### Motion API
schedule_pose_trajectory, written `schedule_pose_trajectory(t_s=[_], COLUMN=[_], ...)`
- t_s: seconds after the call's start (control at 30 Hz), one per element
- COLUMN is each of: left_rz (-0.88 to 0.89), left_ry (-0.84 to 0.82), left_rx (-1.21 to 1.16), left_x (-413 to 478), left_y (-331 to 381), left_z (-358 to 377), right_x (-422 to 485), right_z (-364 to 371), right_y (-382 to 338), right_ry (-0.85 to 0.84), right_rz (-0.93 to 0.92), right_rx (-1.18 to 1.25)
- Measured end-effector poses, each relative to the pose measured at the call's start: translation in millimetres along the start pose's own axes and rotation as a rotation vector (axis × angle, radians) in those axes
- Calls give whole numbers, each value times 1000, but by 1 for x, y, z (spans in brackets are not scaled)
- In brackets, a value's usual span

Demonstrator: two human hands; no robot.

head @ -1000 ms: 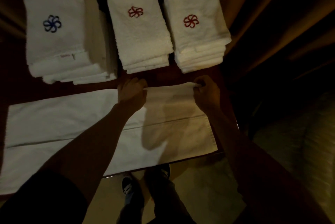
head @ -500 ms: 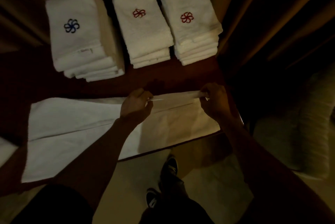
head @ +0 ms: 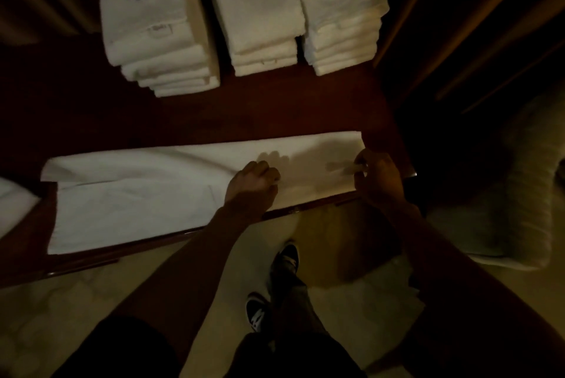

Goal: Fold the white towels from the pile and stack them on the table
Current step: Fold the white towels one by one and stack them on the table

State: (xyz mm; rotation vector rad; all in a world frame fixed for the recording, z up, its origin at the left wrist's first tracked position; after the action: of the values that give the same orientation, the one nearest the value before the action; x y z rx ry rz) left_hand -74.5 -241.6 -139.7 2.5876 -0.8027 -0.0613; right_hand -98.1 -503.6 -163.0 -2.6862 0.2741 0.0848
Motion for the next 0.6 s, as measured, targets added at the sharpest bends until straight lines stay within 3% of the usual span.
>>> schedule_pose_trajectory(t_s=[0.33,0.6], left_rz=[-47,-150], left_ry=[-55,-25], left_rx=[72,-16], left_x=[-19,-26], left_y=[-3,-9], left_z=[22,26], right_x=[-22,-30], right_z=[19,16], right_y=[4,-4], right_ry=[-144,-69], right_rz=[-15,-64], right_rx=[-43,61])
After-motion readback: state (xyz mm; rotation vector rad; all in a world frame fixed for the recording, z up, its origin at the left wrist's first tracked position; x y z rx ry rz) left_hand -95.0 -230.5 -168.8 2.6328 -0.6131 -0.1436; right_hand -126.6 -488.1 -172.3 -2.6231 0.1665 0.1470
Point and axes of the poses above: each hand's wrist, its own x-axis towards the middle knuckle, its own z-axis out of the palm, y = z × x, the point moved 10 cm from there along x, towards the middle knuckle, and after that the axes turned 4 degrees about -x, right-handed, at the moved point
